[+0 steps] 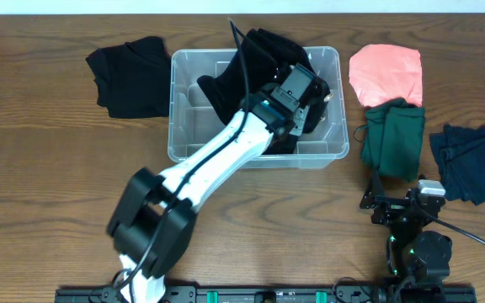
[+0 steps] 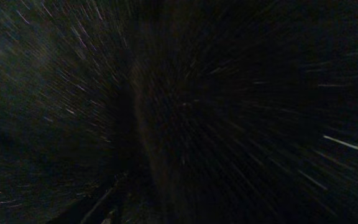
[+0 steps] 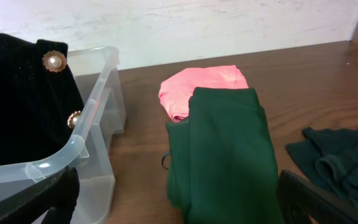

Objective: Pack container

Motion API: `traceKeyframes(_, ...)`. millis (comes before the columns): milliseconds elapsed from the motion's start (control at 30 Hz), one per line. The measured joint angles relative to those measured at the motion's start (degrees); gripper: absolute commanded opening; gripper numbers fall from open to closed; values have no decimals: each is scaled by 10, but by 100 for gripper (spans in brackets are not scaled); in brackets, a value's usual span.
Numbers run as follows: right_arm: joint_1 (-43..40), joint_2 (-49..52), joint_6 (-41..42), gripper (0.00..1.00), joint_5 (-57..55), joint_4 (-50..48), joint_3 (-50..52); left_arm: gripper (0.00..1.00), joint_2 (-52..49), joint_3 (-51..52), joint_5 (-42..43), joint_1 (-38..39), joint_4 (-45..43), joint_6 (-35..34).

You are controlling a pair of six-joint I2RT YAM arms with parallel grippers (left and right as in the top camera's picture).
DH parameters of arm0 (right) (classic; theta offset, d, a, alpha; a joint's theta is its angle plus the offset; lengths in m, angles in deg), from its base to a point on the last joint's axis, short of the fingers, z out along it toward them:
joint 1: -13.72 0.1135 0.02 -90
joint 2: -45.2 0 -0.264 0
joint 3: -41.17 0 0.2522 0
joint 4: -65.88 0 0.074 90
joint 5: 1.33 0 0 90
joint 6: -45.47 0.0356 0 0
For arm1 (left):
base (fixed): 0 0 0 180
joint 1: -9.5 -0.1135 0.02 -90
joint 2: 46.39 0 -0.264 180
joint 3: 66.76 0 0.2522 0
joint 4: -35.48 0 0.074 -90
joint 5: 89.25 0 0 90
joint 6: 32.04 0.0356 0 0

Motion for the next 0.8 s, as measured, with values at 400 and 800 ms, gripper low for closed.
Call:
traceKeyframes(400,0,0,0,99,0,0,0,28,173,-10,-37,0,-82,50)
traceKeyframes(800,0,0,0,99,0,0,0,27,7,-10,-14,-2,-110,59)
